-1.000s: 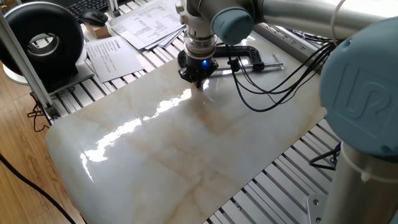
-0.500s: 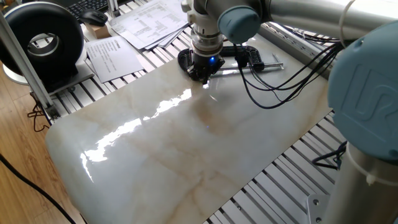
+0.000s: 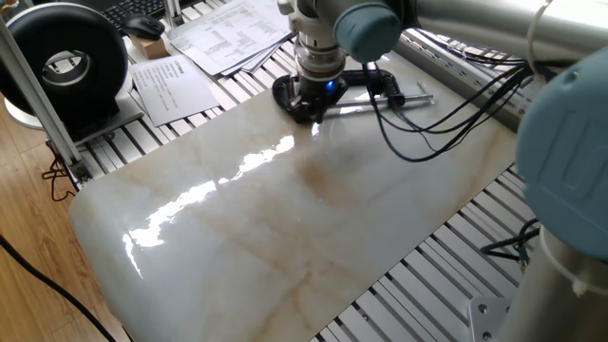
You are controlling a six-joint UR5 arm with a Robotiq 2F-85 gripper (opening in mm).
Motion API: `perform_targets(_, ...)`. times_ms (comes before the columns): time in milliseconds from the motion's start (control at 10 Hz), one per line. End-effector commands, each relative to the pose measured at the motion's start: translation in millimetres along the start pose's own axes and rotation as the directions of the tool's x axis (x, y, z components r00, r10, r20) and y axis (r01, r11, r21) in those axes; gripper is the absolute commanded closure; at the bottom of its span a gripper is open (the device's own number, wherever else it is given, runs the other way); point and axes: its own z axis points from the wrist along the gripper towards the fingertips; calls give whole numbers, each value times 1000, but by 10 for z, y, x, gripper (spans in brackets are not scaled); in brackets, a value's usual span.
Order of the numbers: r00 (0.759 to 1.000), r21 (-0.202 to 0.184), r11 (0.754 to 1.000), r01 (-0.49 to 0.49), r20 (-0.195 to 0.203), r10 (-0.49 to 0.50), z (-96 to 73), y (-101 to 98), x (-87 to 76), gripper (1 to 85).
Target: Sharpen the pencil with a pencil sharpener
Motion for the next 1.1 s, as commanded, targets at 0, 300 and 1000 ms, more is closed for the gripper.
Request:
perform_targets(0,998,72,995,69,-2,-69,-249,-252,35,840)
perform_targets(300,995,68,993,95,-6,-95,-404,-294,84,840)
perform_targets(1000,951,11,951,309,34,-309,-621,-184,-104,240)
